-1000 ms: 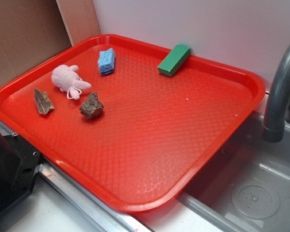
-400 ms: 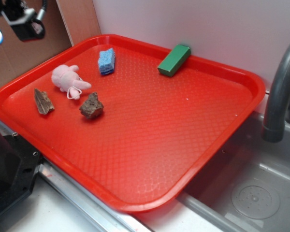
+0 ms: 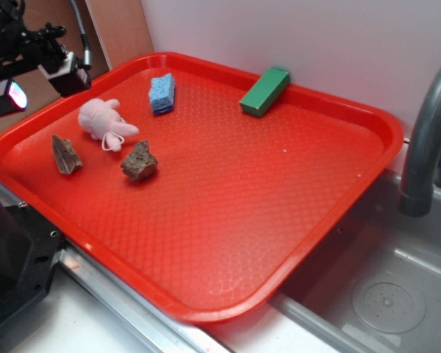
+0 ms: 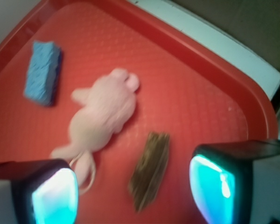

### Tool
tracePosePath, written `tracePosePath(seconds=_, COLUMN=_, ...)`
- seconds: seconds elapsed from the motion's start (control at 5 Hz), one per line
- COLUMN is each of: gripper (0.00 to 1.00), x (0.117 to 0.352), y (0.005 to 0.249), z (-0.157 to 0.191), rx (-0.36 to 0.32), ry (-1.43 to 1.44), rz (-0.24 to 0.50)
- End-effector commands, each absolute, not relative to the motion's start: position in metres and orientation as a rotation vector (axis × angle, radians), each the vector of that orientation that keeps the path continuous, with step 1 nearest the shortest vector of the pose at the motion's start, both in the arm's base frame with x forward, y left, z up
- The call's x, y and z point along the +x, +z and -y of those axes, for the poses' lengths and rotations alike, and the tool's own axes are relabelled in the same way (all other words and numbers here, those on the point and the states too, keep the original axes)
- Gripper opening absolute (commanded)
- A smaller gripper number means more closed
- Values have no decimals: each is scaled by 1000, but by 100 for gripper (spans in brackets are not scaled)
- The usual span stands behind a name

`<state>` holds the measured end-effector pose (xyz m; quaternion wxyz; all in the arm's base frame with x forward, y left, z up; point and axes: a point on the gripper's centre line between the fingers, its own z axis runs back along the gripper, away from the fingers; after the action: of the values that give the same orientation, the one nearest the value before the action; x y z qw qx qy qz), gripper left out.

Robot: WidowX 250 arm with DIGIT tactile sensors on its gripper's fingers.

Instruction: Grab the wood chip.

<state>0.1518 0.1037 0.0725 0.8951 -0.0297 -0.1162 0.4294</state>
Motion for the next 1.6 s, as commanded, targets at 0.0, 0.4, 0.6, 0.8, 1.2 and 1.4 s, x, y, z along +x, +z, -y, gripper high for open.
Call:
tracePosePath(seconds=0.0, gripper=100, x=132, y=35, z=-119, rx=23, ry=811, rz=152)
tracePosePath(seconds=0.4, gripper=100, x=127, y=24, z=-120, rx=140, ry=781, rz=113)
tracePosePath(seconds=0.6, gripper=87, x=127, y=28, z=-124, rx=193, ry=743, rz=55)
tracePosePath(seconds=0.8, gripper=0, x=121, y=33, z=-128, rx=192, ry=733, rz=25)
tracePosePath(seconds=1.2, gripper=0, x=102, y=46, z=-134, rx=31, ry=615, rz=60)
tracePosePath(seconds=1.4, gripper=0, x=100, y=77, z=-128, rx=-30, ry=448, rz=108)
